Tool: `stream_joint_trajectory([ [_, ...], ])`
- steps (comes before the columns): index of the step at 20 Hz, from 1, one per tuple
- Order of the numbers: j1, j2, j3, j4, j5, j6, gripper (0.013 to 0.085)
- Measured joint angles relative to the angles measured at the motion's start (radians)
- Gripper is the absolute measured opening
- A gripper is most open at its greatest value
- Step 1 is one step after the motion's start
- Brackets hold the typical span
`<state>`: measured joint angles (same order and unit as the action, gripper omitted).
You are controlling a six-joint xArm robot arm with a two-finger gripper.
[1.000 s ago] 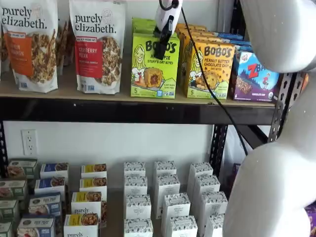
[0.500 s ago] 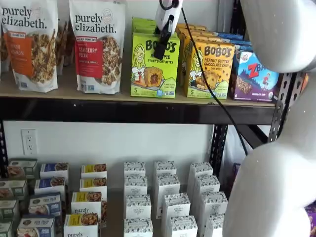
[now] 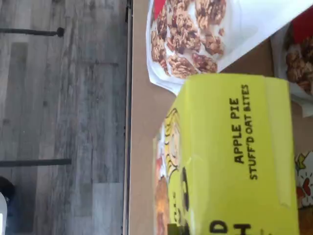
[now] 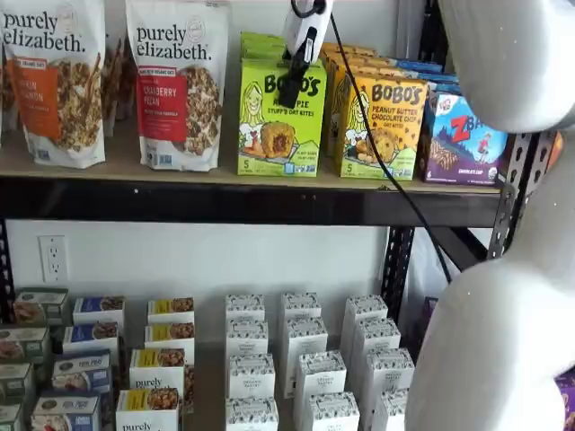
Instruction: Pick the green box on the top shelf, the fourth from the left
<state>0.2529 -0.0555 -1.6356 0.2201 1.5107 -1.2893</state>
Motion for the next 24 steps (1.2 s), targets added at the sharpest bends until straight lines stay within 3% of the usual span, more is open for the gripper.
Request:
stream_joint_trajectory([
  [1,0.0,0.0,0.0,0.0,0.0,0.0,0.037],
  [5,0.001,-0.001,-0.001,-0.003,0.0,0.001,0.037],
  [9,0.0,-0.002,0.001,0.004,-0.001,0.001,0.025],
  [24,0.013,-0.004,-0.034,0.003,0.057,0.02,0.025],
])
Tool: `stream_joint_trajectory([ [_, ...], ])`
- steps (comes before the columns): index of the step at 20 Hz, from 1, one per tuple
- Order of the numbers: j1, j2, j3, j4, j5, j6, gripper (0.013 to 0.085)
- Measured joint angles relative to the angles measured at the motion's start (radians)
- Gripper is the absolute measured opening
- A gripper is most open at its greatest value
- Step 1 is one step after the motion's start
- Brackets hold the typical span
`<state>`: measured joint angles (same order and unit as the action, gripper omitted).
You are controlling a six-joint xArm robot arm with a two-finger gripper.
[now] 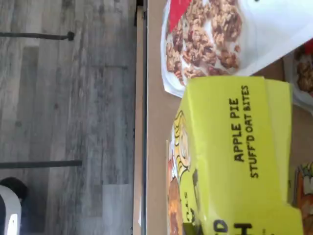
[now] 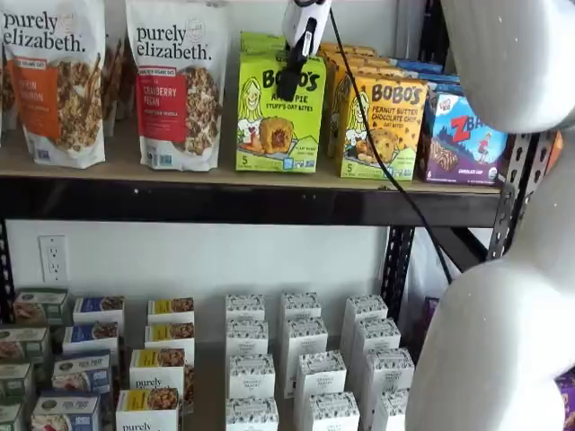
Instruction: Pick the green box on the top shelf, the fourth from the left
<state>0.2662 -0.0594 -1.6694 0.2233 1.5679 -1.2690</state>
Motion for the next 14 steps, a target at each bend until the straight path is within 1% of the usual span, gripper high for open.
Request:
stream_joint_trajectory([
  [6,0.004,-0.015,-0.018,-0.008,0.061,0.009,0.025],
  [10,0.005,-0.042,-0.011,-0.014,0.09,0.013,0.025],
  [14,0.002,-0.069,0.0,-0.009,0.112,0.015,0.025],
])
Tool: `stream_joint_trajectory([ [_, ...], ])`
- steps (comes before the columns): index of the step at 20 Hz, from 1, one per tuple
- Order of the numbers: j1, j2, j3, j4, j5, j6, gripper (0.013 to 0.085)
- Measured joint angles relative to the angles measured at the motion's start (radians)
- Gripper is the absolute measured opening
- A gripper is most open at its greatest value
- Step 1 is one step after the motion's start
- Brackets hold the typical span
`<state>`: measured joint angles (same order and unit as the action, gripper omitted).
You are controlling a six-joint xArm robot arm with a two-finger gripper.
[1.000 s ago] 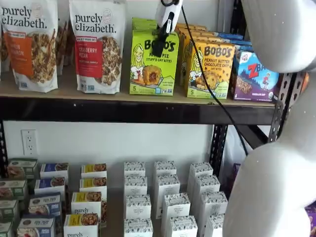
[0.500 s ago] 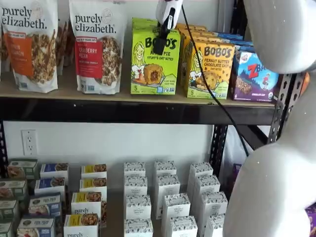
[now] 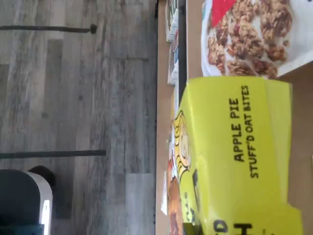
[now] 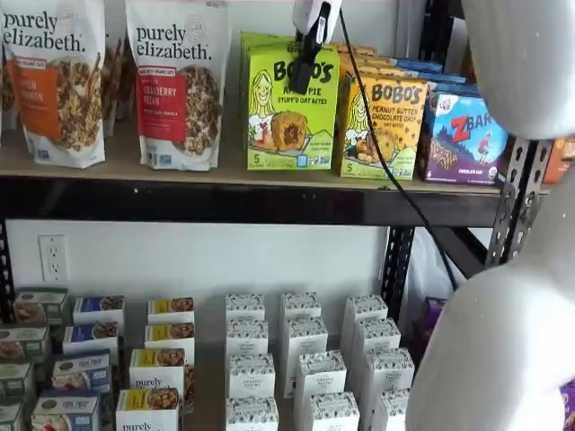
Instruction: Pick the green box on the top shelf, the fourth from the left
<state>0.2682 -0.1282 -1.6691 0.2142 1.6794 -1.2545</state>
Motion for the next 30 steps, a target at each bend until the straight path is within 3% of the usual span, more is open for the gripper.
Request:
stream_joint_trajectory([
  [15,-0.021,-0.114,0.05,0.035,0.06,0.0,0.025],
  [30,-0.023,-0.255,0.201,0.014,0.047,-0.008,0.025],
])
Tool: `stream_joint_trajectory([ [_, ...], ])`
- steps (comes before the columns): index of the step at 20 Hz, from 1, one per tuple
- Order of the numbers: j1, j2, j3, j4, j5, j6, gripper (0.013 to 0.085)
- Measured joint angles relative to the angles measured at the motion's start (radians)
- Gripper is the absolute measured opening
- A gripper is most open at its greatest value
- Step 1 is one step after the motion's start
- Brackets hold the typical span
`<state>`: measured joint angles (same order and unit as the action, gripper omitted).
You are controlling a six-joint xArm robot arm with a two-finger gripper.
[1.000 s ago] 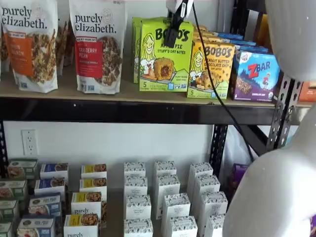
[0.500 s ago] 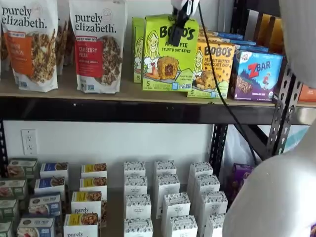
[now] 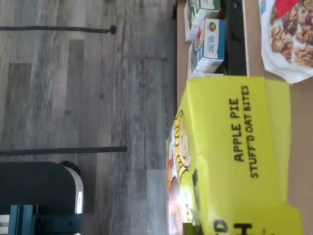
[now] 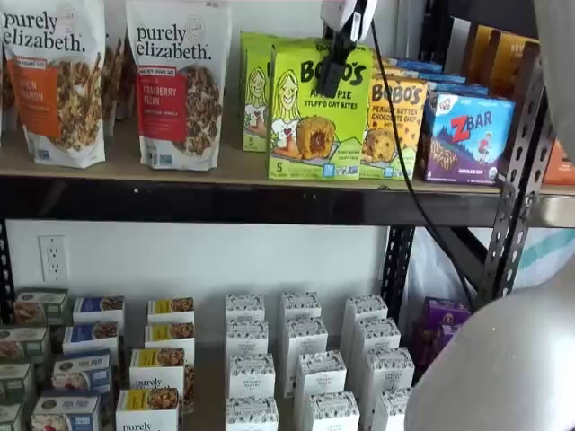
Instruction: Pick the green box on the top shelf, the fourth from the left
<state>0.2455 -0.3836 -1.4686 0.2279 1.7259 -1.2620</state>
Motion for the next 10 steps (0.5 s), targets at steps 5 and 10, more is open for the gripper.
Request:
stream_joint_trajectory([
  [5,-0.004,-0.051,0.066,-0.005,-0.022,-0.007,0.025],
  [10,-0.01,-0.092,0.119,-0.002,-0.037,-0.015,0.025],
])
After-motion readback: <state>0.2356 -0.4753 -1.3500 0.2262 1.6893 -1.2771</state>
